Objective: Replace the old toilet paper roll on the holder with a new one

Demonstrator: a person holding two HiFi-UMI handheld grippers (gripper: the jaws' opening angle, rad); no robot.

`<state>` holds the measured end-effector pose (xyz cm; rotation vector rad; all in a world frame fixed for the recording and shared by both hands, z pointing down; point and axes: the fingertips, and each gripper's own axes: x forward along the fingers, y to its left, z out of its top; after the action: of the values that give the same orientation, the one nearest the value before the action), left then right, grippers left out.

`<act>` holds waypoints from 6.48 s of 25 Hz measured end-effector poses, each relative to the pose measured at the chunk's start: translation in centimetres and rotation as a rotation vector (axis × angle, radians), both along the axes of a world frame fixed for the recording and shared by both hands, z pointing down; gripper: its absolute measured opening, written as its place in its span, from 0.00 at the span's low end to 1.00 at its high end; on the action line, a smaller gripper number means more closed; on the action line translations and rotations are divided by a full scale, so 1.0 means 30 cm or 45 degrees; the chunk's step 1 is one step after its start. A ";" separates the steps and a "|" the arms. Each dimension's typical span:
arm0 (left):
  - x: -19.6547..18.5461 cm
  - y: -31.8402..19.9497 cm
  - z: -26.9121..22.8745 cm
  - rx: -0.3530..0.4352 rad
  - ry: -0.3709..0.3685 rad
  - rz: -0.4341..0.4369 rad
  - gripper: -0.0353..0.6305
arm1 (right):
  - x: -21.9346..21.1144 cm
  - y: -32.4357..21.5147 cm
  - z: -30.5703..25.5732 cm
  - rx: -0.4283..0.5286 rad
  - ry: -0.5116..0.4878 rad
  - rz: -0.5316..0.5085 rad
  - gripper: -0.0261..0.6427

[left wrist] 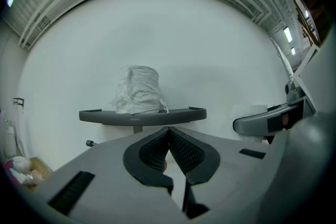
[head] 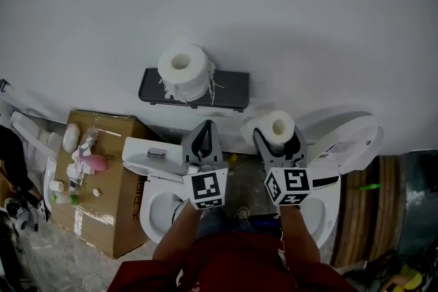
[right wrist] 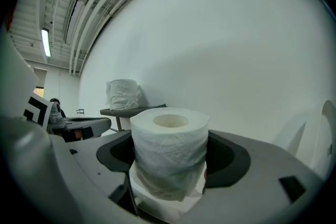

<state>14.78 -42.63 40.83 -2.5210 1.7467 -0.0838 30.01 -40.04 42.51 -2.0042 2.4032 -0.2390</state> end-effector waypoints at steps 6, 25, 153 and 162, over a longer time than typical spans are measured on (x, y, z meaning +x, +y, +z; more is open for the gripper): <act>-0.010 -0.033 0.021 -0.019 -0.005 0.012 0.08 | 0.000 -0.021 0.006 -0.007 0.017 0.026 0.62; -0.010 -0.176 0.227 -0.724 1.379 0.132 0.50 | 0.081 -0.028 0.012 -0.019 0.046 0.102 0.62; -0.396 -0.072 0.126 -0.098 0.089 -0.227 0.34 | -0.348 -0.306 0.220 -0.153 -1.721 -0.066 0.63; -0.335 -0.058 0.114 -0.093 0.093 -0.183 0.34 | -0.350 -0.216 0.205 -0.159 -1.675 -0.134 0.63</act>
<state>4.72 -44.36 44.24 -2.4736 1.9872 -0.0655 19.50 -46.53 48.65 -1.0481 1.5716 -1.2349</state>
